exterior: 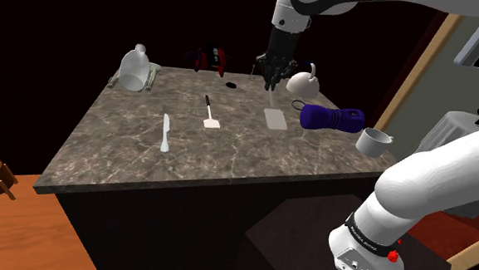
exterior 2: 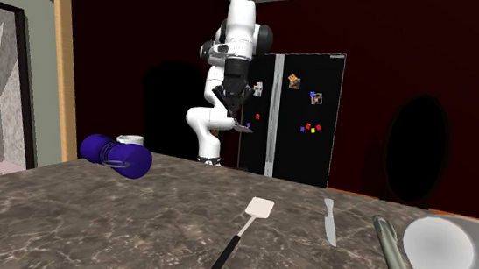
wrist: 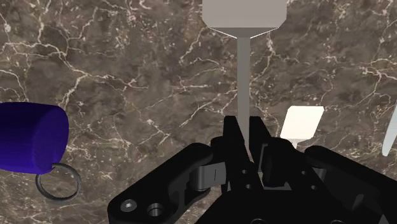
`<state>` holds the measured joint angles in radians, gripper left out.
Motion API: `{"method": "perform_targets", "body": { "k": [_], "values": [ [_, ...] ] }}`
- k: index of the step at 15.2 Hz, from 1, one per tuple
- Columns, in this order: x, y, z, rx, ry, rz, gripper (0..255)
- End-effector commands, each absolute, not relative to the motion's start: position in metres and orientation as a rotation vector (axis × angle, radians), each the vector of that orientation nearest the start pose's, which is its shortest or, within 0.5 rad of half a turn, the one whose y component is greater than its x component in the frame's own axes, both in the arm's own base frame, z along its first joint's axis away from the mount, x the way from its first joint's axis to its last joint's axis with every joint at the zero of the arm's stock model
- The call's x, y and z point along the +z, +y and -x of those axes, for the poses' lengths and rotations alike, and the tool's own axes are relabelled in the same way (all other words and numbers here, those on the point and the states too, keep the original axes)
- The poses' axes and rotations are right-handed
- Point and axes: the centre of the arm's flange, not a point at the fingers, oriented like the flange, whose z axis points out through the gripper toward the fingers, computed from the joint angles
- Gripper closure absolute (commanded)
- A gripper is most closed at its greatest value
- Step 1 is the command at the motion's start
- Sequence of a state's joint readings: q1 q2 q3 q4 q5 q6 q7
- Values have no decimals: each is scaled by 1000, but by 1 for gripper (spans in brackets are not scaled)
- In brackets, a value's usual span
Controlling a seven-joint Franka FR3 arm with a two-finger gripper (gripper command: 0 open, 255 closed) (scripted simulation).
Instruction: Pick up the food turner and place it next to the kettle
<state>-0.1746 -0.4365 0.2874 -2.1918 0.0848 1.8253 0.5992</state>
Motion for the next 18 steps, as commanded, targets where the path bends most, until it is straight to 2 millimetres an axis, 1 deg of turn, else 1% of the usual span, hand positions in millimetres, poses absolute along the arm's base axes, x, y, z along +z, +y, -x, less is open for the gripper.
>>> {"method": "perform_targets", "body": {
  "k": [1, 6, 18],
  "values": [
    [566, 71, -427, -101, 824, 3047, 255],
    [590, 71, -427, -101, 824, 3047, 255],
    [590, -86, -449, -101, 824, 3047, 255]
  ]
}}
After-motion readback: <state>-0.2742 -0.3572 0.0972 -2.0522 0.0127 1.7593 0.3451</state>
